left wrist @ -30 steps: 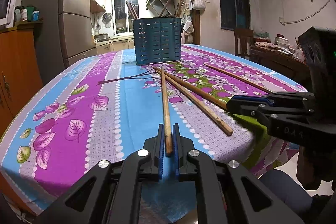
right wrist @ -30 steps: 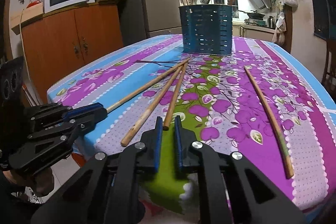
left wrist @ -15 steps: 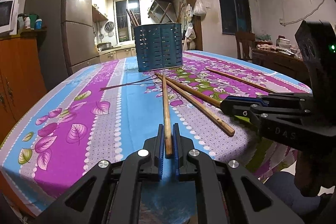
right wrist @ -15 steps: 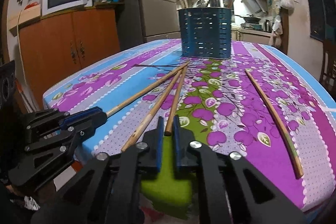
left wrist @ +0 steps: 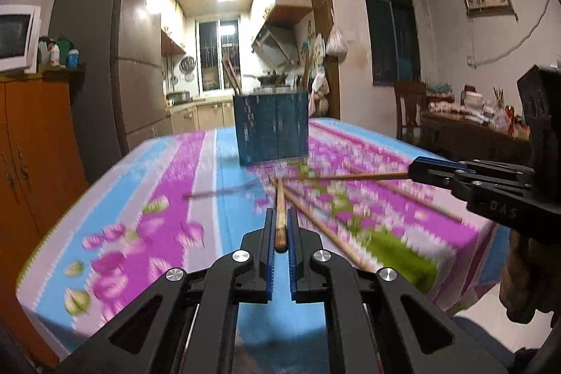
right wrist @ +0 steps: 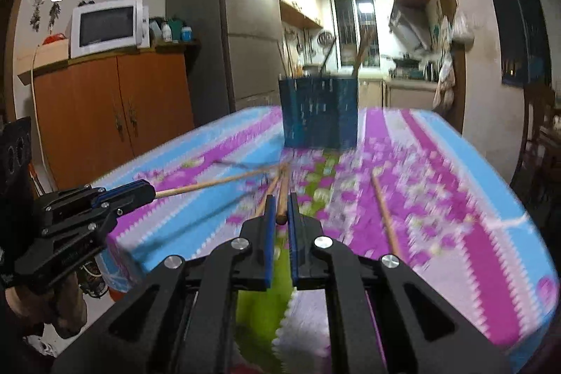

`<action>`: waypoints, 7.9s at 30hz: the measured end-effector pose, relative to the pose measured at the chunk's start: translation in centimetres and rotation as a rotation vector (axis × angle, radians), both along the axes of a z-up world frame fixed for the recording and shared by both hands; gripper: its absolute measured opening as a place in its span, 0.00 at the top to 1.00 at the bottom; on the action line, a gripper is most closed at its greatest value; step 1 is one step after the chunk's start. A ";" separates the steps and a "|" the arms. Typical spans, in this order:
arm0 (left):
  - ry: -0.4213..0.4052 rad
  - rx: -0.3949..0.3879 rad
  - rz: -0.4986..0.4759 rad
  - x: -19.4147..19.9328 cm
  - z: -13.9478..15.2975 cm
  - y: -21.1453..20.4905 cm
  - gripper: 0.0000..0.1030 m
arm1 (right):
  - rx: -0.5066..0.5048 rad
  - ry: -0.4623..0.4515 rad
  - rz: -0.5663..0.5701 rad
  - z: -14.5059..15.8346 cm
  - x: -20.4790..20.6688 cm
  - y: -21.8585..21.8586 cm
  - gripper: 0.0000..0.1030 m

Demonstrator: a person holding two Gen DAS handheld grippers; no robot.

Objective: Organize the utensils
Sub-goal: 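Lift both chopsticks and lower them into the holder, then open both tools to release the chopsticks into the holder, then move both open tools back to the last two chopsticks, then close the left tool on a chopstick while the right tool grasps the other, then carry both chopsticks over the holder and lower them in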

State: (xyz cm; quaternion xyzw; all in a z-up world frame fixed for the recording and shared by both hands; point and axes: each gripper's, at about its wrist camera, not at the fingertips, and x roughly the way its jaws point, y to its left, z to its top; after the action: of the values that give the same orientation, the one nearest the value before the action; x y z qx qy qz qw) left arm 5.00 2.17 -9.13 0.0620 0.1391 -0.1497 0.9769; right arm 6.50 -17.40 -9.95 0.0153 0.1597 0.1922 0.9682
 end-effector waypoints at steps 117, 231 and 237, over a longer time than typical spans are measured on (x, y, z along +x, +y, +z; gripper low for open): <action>0.037 -0.092 0.093 28.3 22.9 -3.1 0.29 | 0.024 -0.039 -0.063 23.7 24.7 -3.3 0.22; -0.223 -0.025 -0.047 0.7 8.7 -4.4 0.93 | -0.106 -0.198 -0.144 7.3 -1.3 -4.1 0.96; -0.172 -0.030 -0.071 4.7 11.4 -5.6 0.93 | -0.082 -0.145 -0.091 10.8 3.0 -4.7 0.96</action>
State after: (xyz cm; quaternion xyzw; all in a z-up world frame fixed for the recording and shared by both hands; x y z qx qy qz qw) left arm 9.66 -3.48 2.31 0.0648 0.0502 -0.1805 0.9801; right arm 9.49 -22.11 0.89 -0.0310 0.0962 0.1421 0.9847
